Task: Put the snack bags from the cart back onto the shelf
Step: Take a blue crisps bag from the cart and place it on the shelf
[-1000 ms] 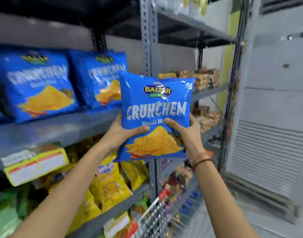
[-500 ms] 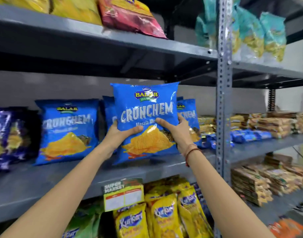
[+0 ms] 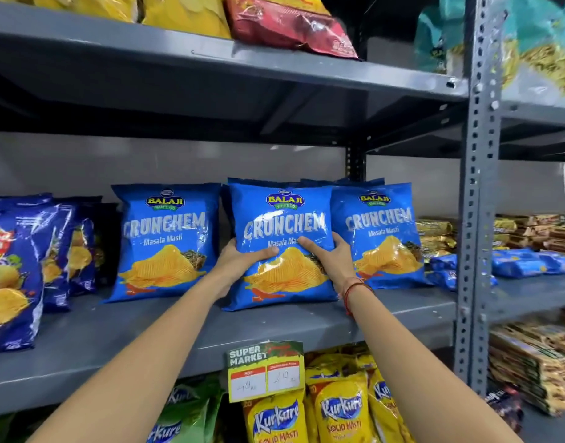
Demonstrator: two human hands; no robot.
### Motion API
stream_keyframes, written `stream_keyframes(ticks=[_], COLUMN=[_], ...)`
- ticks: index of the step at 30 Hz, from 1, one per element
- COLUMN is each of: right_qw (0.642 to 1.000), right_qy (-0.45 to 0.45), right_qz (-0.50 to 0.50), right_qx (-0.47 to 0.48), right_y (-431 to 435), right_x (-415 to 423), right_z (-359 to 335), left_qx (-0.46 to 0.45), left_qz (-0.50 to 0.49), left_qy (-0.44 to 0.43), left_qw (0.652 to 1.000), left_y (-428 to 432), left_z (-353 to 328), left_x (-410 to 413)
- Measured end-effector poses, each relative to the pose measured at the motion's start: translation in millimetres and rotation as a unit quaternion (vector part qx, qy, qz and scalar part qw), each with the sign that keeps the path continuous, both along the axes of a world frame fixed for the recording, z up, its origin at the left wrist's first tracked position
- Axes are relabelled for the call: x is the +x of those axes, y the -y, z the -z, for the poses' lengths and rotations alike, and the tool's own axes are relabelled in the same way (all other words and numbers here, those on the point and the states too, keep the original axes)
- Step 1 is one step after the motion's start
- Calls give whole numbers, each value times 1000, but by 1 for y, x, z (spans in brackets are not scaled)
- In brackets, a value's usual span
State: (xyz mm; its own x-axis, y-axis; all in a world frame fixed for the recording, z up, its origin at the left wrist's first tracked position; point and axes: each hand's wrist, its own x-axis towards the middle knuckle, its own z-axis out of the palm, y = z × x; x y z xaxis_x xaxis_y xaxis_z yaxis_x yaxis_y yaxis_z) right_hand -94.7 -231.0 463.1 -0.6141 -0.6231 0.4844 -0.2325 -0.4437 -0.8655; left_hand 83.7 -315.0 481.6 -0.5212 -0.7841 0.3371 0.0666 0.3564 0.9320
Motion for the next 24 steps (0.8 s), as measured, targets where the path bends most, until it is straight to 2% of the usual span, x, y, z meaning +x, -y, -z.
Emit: stream_keyframes(ticks=[4, 6, 10, 12, 14, 19, 24], right_qw=[999, 996, 983, 980, 980, 974, 952], right_qy=[-22, -42, -93, -103, -95, -63, 0], right_qz=[34, 65, 144, 161, 175, 218, 300], right_qx=[35, 49, 65, 49, 24, -1, 56], right_y=[-3, -10, -37, -58, -82, -149, -227], right_x=[2, 6, 14, 19, 24, 23, -1], right_z=[-2, -2, 1, 4, 11, 51, 140], left_qx=[10, -11, -144, -230, -293, -343, -300], left_qz=[-22, -72, -218, -245, -226, -90, 47], left_qy=[16, 25, 2, -37, -77, -90, -42], left_qw=[1000, 997, 965, 941, 926, 931, 952], left_y=[-1, -5, -27, -48, -72, -131, -191], left_z=[0, 2, 6, 10, 16, 57, 150], left_x=[-1, 0, 1, -2, -10, -48, -97])
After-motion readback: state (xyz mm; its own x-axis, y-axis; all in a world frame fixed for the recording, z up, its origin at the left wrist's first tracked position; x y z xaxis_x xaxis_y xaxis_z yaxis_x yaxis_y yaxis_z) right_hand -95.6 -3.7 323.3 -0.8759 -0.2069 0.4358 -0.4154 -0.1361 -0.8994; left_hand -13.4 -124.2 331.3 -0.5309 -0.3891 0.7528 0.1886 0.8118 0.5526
